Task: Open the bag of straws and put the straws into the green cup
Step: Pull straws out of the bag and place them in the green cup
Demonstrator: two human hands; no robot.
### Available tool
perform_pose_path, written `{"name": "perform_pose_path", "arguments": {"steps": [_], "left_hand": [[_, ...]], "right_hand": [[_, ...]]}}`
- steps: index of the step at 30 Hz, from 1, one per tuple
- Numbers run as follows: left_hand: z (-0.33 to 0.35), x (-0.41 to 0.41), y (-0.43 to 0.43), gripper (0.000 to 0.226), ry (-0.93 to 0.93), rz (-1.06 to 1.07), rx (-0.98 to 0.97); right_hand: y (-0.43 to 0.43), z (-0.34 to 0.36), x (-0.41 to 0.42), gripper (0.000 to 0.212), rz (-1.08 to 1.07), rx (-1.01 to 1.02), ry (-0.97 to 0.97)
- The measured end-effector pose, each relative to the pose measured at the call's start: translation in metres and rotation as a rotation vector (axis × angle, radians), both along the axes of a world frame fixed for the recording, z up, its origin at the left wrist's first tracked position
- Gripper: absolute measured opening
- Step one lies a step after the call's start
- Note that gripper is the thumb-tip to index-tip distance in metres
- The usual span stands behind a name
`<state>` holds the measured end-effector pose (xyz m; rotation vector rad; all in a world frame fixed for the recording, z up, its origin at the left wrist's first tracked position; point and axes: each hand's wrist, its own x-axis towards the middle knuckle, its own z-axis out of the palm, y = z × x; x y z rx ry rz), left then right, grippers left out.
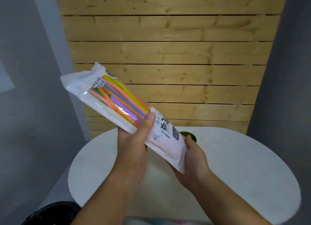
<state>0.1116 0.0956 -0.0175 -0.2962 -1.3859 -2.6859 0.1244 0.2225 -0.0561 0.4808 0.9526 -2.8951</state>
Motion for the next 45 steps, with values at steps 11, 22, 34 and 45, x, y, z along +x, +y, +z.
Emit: {"name": "perform_pose_path", "arguments": {"steps": [11, 22, 34, 45], "left_hand": [[-0.015, -0.023, -0.019, 0.055, -0.140, -0.142, 0.030], [-0.024, -0.028, -0.034, 0.012, -0.316, -0.070, 0.249], [-0.034, -0.031, -0.040, 0.015, -0.353, -0.053, 0.324], [-0.041, -0.039, -0.049, 0.027, -0.373, -0.035, 0.405]], "right_hand": [[0.007, -0.001, -0.009, 0.030, -0.138, 0.150, -0.179], [0.022, 0.011, -0.001, 0.032, -0.130, 0.978, 0.030], [0.051, 0.018, -0.003, 0.011, -0.088, 0.999, 0.094], [0.073, 0.016, -0.010, 0.017, -0.057, 0.375, 0.106]]}}
